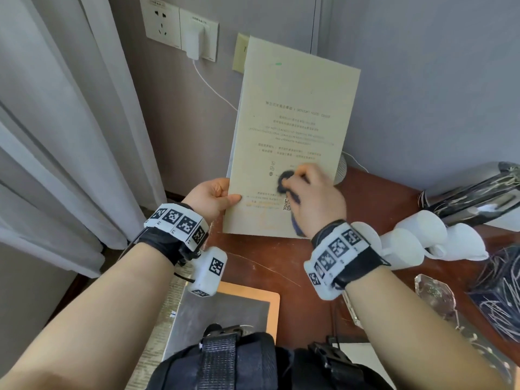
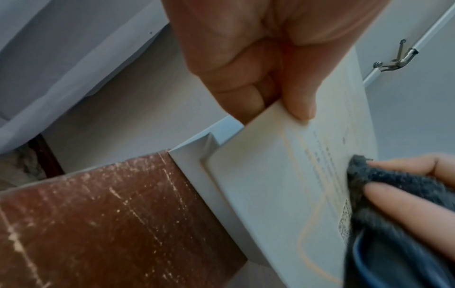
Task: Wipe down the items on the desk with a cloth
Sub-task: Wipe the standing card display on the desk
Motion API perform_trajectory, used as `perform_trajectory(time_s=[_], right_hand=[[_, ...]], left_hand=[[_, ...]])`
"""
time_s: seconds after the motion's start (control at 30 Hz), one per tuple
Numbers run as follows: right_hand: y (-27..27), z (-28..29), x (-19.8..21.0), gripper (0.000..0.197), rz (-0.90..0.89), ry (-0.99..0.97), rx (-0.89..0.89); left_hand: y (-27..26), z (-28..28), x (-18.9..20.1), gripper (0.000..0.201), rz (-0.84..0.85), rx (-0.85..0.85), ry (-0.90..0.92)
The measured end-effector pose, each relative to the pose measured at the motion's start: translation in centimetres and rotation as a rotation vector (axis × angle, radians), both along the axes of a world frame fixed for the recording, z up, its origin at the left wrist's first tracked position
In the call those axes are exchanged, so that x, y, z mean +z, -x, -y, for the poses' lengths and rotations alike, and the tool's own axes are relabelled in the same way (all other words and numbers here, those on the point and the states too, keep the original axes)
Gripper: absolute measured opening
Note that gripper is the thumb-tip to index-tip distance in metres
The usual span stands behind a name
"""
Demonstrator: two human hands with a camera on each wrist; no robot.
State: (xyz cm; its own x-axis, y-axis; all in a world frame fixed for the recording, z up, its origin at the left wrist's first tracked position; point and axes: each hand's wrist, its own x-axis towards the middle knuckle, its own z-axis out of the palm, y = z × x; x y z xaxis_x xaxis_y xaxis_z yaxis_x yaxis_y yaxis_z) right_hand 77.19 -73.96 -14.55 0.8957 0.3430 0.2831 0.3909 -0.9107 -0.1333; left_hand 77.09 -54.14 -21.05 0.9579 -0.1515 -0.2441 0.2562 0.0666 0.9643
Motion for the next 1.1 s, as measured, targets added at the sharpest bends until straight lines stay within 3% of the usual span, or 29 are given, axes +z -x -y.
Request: perform_trajectory(time_s=[0.07,0.13,0.3,0.37,0.57,0.73,0.8,0.97,1.03,1.1], right_hand=[[1.8,-0.4,-1.5,0.026,-0.059,0.102,0.179],[1.7,-0.2,-1.5,0.025,-0.097,0.099,0.180],[-1.8,2.2,0.8,0.021,0.054,-0.150,-0.262],[-1.9,2.7,1.1,0.021,0.079,-0.173,-0.313],[2.2,1.5,-2.1,0.023,-0.092,0.036,0.079],[-0.2,3.9,-0.7,0.021,-0.032,-0.178,-0.355],[0.0,4.1,-0.5,0.021,-0.028,-0.186,-0.426],[3.3,1.8,-2.8,0.021,-0.287,0.062,-0.037],[3.0,2.1,-2.8,0.020,-0.266,0.001,-0.089],[2.0,3.1,-2.4,0.021,-0.192,-0.127,-0.255]], left_hand=[[0.0,-0.1,-0.2,0.021,-0.002,-0.007,-0.022],[0.1,-0.1,-0.3,0.021,-0.007,-0.011,-0.022],[0.1,-0.1,-0.1,0.023,-0.028,-0.028,0.017],[0.1,-0.2,-0.2,0.023,-0.026,-0.032,0.013],[0.2,0.0,-0.2,0.023,-0.030,-0.036,0.025],[0.4,0.3,0.0,0.024,-0.040,-0.009,0.083],[0.3,0.4,0.1,0.024,-0.047,-0.013,0.083],[0.2,0.7,-0.1,0.024,-0.047,-0.008,0.085],[0.3,0.8,0.0,0.025,-0.036,-0.017,0.087],[0.3,0.7,0.0,0.026,-0.032,-0.024,0.090]])
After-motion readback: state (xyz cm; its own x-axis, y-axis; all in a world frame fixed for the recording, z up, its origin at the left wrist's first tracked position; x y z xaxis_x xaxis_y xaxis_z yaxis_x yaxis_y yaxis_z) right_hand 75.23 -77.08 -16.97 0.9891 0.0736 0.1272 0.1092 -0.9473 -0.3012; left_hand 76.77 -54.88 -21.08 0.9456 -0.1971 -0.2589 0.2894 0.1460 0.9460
